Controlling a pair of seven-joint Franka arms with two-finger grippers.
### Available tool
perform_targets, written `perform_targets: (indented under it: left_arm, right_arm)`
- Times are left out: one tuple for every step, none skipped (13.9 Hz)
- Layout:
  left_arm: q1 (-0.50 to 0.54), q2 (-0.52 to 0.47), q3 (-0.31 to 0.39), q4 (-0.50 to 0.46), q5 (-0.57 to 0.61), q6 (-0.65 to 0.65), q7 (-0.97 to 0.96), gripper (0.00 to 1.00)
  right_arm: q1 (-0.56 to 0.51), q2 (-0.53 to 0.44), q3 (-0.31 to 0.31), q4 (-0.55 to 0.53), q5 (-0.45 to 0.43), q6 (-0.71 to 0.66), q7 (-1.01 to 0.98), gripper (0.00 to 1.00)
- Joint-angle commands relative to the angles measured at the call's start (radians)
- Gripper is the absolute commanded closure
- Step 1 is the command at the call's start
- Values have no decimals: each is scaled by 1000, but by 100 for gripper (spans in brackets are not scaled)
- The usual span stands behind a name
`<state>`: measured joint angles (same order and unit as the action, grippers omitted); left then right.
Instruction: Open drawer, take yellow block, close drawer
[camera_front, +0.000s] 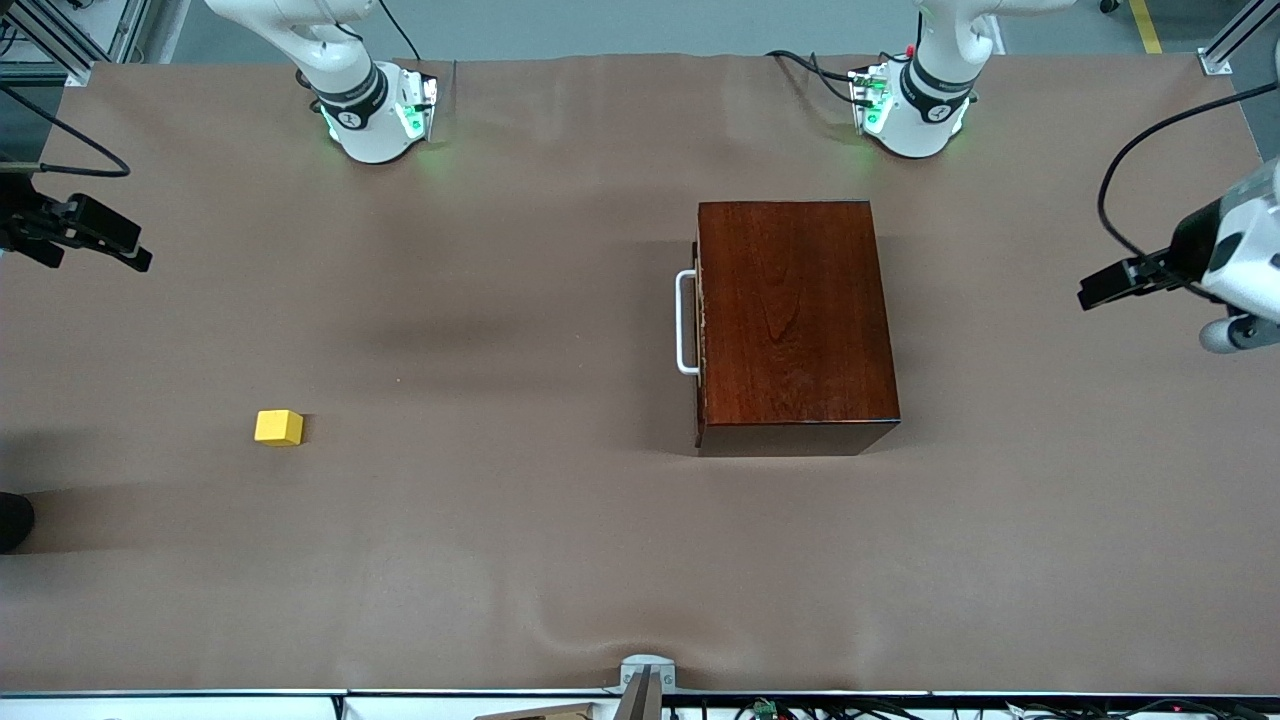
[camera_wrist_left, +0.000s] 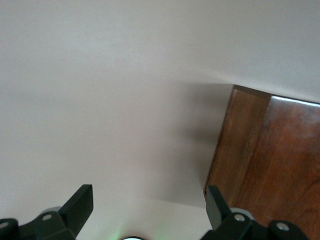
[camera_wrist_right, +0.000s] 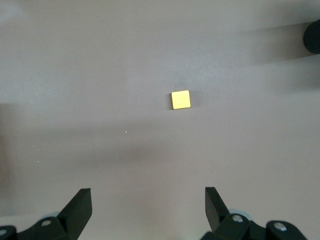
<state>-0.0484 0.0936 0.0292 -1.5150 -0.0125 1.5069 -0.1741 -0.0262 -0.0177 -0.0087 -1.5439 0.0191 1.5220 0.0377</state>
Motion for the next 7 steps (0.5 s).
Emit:
perform_targets:
  left_arm:
    - [33,-61,-3,-42,-44,16,103,0]
    - [32,-66,-3,-44,-44,16,103,0]
    - [30,-67,-5,-42,-43,16,103,0]
    - [25,-67,-6,-39,-40,18,103,0]
    - [25,-75,-14,-36,-38,19,102,0]
    - [25,-81,-20,-33,-38,19,102,0]
    - [25,-84,-22,-31,-35,19,102,0]
  right_arm:
    - [5,-8,1,-1,-10,3,13,0]
    - [5,-8,1,-1,-8,4,13,0]
    - [5,-7,1,-1,-8,4,13,0]
    - [5,-8,1,-1,-8,4,13,0]
    - [5,-8,1,-1,-8,7,13,0]
    - [3,-7,1,1,-7,9,13,0]
    - [3,-8,1,1,-5,9,13,0]
